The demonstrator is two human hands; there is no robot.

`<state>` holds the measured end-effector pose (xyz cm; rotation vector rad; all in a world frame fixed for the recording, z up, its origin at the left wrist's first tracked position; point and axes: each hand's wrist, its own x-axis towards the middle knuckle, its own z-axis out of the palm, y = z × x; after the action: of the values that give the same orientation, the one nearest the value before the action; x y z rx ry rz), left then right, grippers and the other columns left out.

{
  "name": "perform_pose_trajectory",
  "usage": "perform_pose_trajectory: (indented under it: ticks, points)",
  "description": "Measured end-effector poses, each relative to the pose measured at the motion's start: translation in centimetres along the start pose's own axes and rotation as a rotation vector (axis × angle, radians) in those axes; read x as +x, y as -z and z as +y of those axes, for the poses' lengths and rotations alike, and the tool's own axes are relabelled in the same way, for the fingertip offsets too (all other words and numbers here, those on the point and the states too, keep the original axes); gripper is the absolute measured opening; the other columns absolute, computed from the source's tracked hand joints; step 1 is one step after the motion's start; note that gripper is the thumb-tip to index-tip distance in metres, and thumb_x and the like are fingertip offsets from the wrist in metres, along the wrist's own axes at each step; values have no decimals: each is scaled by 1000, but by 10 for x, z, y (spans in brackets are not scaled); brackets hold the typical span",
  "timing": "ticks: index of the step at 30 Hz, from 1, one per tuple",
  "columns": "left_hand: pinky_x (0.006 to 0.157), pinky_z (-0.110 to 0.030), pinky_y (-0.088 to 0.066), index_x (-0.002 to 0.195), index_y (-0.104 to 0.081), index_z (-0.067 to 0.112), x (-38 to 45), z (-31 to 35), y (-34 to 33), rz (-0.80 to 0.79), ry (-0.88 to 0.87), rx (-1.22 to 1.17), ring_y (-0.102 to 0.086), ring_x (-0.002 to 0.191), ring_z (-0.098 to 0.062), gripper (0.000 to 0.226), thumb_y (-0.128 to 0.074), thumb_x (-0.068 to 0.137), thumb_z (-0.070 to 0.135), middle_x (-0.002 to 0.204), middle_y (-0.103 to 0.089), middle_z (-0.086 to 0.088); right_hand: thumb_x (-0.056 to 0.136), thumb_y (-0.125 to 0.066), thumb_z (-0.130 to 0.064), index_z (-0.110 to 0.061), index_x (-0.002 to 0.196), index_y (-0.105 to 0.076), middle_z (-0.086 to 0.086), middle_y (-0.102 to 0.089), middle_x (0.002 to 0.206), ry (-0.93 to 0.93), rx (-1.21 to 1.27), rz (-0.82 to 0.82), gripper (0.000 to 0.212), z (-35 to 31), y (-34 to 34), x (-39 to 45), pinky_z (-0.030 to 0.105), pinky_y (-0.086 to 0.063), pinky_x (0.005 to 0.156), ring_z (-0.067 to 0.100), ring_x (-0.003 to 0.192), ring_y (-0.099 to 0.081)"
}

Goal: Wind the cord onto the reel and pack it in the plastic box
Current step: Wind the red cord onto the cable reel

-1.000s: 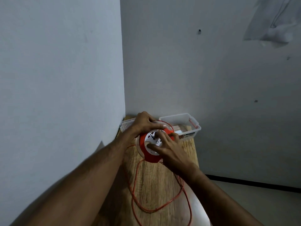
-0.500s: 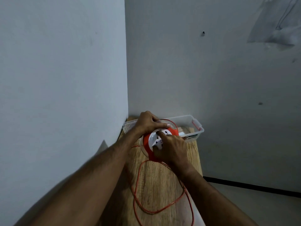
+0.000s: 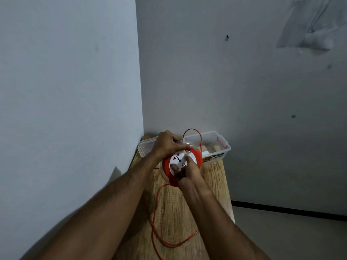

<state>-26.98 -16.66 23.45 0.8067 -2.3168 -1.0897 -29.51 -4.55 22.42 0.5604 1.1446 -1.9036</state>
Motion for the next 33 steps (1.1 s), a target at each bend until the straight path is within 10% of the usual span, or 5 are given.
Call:
perform_pose_trajectory:
  ticks: [3,6,10,20,33]
  points:
    - [56,-31,-58,75,-82,11,2,-1,8,17,56,-63,-74,58,-14,43,-88,71,53,68,-77,-1,88,-76,-17,-12,108,-60,14,-73,101,274,-394,-15,27,2,21,-10,46,-63,69,27,81,-76]
    - [55,-26,-58,78,-82,12,3,2,14,8,56,-40,-74,57,-13,43,-87,73,54,68,-77,0,88,-74,-17,-17,98,-63,5,-72,99,1227,-981,-133,15,-1,44,-16,34,-62,75,11,85,-69]
    - [64,-39,-64,78,-83,14,3,-1,15,-70,49,-25,-76,62,-18,44,-87,70,57,70,-78,-1,74,-84,-36,-21,121,-62,10,-59,131,1891,-1844,-453,55,-27,54,5,52,-48,101,26,124,-55]
    - [65,-28,-64,88,-84,15,0,2,17,-126,30,-50,-76,64,-11,32,-88,75,44,80,-80,-2,62,-89,-38,-32,139,-54,16,-38,149,1840,-2285,-557,85,-44,41,2,59,-40,103,36,137,-41]
    - [56,-31,-59,80,-84,14,4,10,9,8,-14,-27,-73,60,-14,41,-90,69,52,70,-77,2,79,-80,-45,-20,123,-61,-6,-70,96,1485,-1461,-119,54,-11,35,-1,18,-51,72,6,77,-64]
